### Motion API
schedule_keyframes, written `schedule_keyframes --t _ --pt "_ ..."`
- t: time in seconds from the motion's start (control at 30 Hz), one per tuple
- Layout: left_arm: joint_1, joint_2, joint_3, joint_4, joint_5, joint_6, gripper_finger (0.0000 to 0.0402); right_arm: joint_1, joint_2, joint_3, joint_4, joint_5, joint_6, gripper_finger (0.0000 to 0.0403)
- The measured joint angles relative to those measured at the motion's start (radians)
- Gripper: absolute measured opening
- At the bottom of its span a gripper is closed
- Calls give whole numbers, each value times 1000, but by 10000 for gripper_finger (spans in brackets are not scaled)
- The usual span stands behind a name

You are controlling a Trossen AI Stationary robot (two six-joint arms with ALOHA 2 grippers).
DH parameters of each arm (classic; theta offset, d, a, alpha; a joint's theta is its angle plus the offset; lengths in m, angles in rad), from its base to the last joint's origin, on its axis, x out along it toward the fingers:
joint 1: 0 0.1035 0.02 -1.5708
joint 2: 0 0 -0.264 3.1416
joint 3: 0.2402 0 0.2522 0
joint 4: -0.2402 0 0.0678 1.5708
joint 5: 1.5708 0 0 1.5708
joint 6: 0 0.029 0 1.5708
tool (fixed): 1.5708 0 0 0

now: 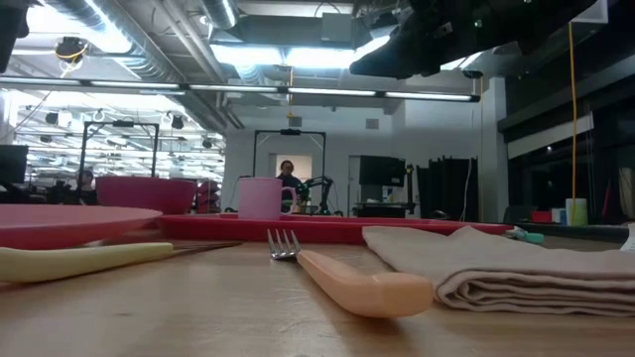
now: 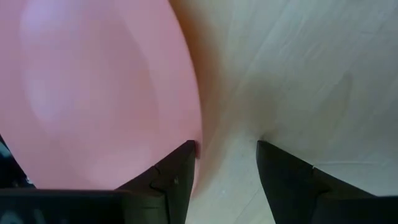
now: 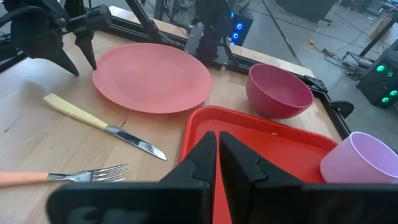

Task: Set up tray
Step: Put the pink plate on the bottom left of the orange tray

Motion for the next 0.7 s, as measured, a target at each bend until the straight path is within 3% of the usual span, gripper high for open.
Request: schedule_keyframes --t 0.23,0.57,0.7 --pt "0 1 0 4 1 15 150 0 0 0 0 0 0 26" --pt "-3 8 -6 0 15 14 12 0 0 0 1 0 -1 26" --pt "-3 8 -6 1 14 15 3 0 0 0 1 0 -1 26"
